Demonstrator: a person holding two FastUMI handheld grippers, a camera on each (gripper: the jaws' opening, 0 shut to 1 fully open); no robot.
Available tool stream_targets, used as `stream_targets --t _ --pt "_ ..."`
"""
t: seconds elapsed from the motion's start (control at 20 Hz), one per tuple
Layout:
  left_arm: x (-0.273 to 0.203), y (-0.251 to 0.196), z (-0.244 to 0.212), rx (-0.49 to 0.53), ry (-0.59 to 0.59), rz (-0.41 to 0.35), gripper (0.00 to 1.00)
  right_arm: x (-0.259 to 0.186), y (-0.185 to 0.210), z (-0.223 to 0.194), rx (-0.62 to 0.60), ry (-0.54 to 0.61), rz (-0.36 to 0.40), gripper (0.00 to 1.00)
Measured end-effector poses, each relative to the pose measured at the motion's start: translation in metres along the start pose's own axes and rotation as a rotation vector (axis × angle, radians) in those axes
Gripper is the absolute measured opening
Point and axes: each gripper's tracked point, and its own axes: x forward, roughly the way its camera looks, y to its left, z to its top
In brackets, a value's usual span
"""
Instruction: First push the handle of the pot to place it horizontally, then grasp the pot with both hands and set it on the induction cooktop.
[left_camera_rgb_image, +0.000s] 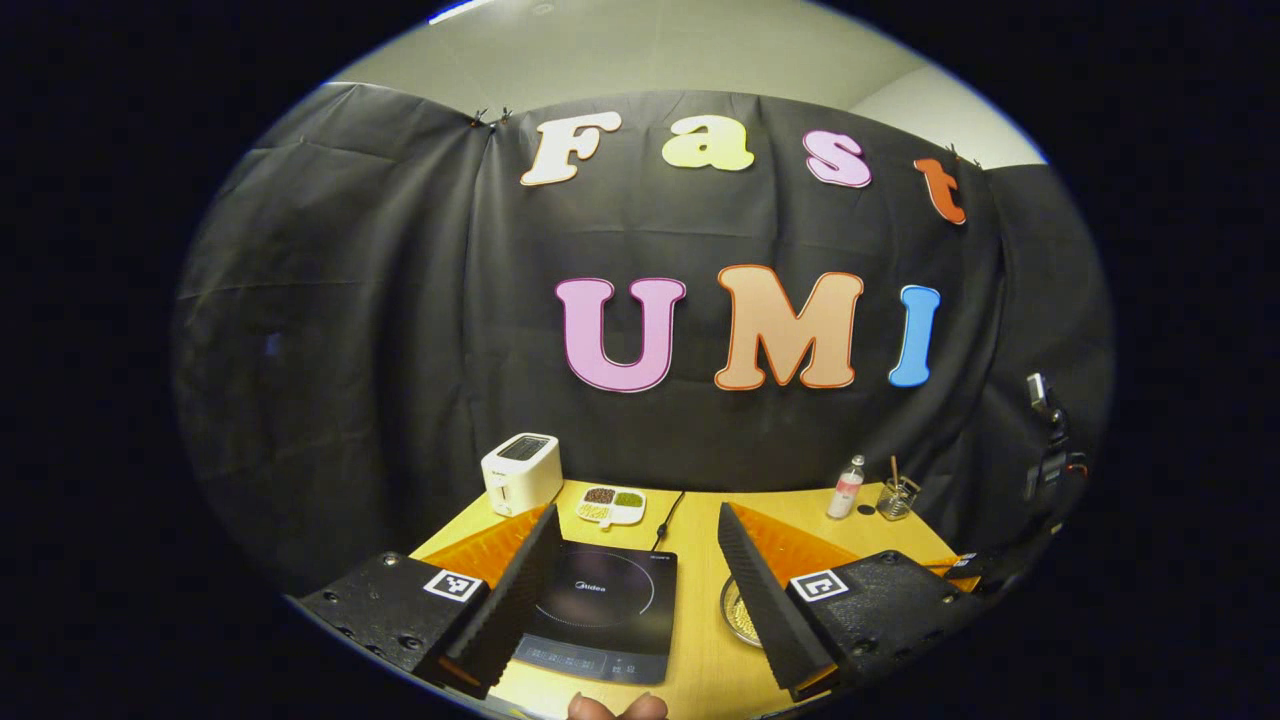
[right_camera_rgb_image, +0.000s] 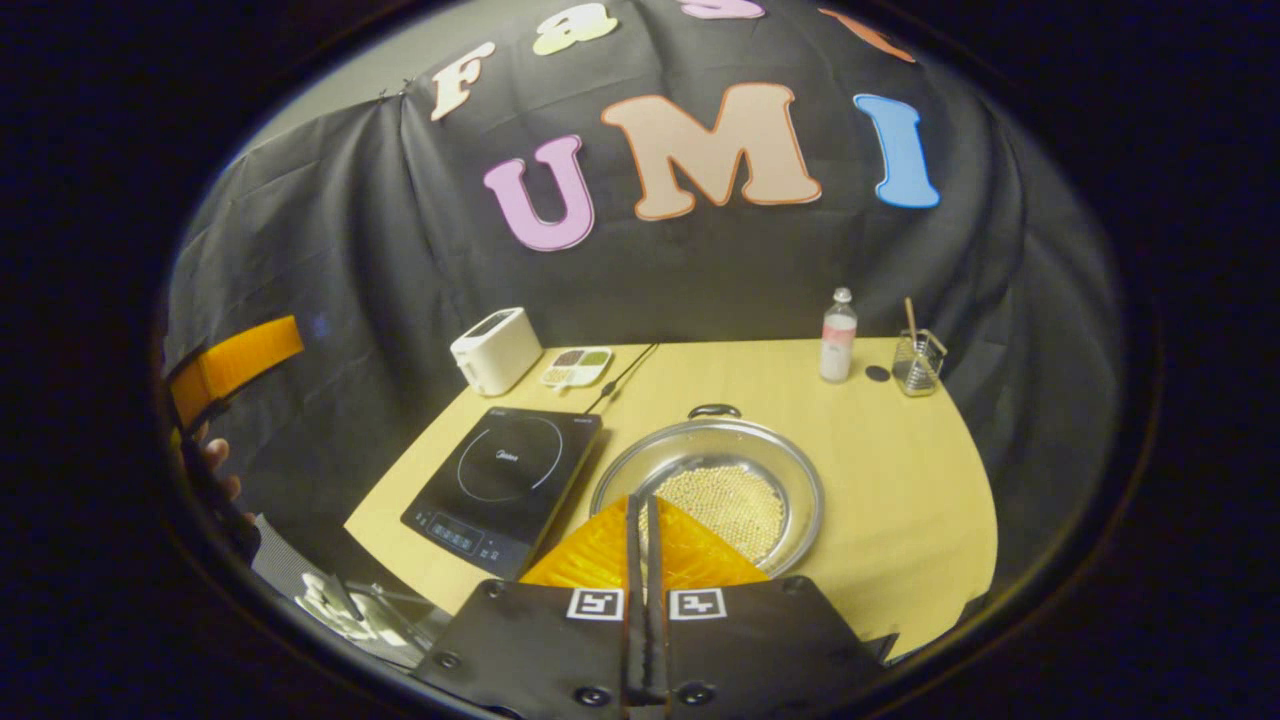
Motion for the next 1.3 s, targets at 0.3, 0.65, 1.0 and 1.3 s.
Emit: stream_targets --t 0.3,0.65,1.0,1.3 --pt "0.024 -0.009 -0.007 0.000 0.030 -0.032 0.93 0.026 -0.003 -0.053 0.027 0.140 0.004 0.02" --pt "0.085 0.008 -0.031 -0.054 0.076 -0.115 0.96 0.056 0.014 -0.111 0.049 0.354 -0.045 0.03" --pt "0.133 0.014 -0.050 -0.093 0.105 -0.260 0.96 0.074 0.025 -0.152 0.117 0.517 -0.135 0.00" --pt "0.148 0.012 -0.060 -0.107 0.125 -0.350 0.96 0.082 0.015 -0.184 0.090 0.618 -0.232 0.03"
